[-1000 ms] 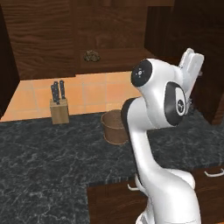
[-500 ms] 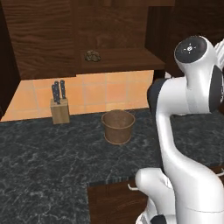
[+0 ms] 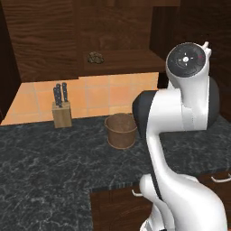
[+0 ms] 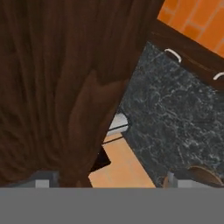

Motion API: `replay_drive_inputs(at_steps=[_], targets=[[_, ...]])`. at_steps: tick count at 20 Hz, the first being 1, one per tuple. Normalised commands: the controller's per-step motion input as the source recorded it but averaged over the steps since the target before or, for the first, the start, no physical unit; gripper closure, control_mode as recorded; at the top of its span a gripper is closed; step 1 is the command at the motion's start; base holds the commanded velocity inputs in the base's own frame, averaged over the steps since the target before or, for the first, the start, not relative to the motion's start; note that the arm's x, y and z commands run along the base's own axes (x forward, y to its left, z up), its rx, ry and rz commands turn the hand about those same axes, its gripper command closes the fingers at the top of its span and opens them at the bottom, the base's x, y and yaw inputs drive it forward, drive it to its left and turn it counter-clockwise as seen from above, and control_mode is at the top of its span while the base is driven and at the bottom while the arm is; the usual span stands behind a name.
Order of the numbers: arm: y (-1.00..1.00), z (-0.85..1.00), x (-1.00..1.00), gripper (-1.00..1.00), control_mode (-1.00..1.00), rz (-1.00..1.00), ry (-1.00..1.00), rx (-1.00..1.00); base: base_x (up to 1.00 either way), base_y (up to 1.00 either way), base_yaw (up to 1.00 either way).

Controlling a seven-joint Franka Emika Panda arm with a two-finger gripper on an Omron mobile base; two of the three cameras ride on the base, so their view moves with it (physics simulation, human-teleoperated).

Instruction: Open the cabinet, pick up the bread from the cabinet and place it in the basket. Then move the basket to the dining counter.

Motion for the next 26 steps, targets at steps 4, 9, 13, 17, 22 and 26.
replay_drive_inputs(at_steps=[4,9,13,17,22,26], targets=[[1.00,0.12,0.00,-1.00,-1.00,0.32,0.10,-0.13,0.00,0.00,0.00],[0.68,0.25,0.00,-1.00,-1.00,0.38,0.22,-0.25,0.00,0.00,0.00],[0.10,0.03,0.00,-1.00,-1.00,0.48,0.29,-0.29,0.00,0.00,0.00],[0.00,0.00,0.00,-1.00,-1.00,0.57,0.22,-0.30,0.00,0.00,0.00],[0.05,0.00,-0.04,-1.00,-1.00,0.54,0.01,-0.38,0.00,0.00,0.00],[0.00,0.00,0.11,-1.00,-1.00,0.64,0.03,-0.34,0.00,0.00,0.00]])
